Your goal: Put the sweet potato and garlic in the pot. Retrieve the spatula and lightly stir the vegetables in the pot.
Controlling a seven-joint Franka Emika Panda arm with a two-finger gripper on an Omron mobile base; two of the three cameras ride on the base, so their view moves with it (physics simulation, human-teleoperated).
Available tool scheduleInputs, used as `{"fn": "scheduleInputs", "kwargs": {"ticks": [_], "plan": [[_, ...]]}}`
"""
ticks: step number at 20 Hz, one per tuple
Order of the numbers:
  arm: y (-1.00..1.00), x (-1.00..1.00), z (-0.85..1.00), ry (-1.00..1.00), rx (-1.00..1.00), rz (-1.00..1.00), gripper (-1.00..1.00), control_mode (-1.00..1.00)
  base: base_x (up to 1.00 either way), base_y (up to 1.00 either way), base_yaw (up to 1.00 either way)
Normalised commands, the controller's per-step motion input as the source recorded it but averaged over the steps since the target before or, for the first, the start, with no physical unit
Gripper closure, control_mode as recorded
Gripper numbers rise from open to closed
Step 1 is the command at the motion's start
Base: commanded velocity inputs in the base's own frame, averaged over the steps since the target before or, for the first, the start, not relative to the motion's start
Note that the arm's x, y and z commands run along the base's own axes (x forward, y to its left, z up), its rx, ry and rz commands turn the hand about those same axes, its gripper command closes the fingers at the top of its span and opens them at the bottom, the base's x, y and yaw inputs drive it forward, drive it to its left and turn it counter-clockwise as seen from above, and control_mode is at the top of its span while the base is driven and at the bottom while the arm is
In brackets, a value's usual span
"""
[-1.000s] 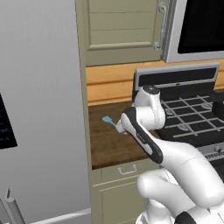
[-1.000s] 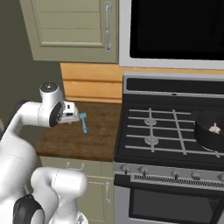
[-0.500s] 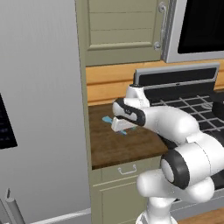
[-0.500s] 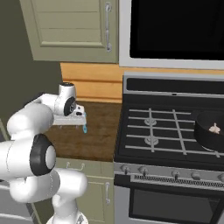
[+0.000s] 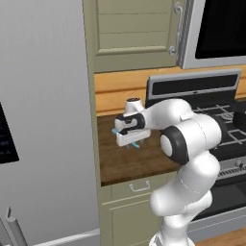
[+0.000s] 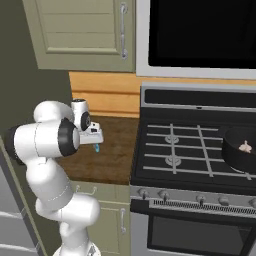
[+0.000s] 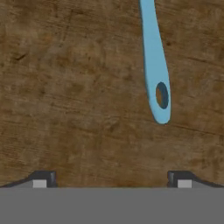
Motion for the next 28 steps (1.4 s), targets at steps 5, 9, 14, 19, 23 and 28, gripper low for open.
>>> {"fn": "scheduleInputs", "kwargs": {"ticks": [5,9,14,19,23,28], "plan": [[-0.01,0.34,-0.18,0.00,0.01,0.00,-1.00,-1.00,0.00,0.00,0.00],[-0.11,0.33,-0.08,0.00,0.04,0.00,-1.00,-1.00,0.00,0.00,0.00],[-0.11,0.26,-0.21,0.00,0.00,0.00,-1.00,-1.00,0.00,0.00,0.00],[-0.03,0.16,-0.29,0.00,0.00,0.00,-1.00,-1.00,0.00,0.00,0.00],[-0.01,0.19,-0.31,0.00,0.00,0.00,-1.00,-1.00,0.00,0.00,0.00],[-0.01,0.17,-0.27,0.00,0.00,0.00,-1.00,-1.00,0.00,0.00,0.00]]}}
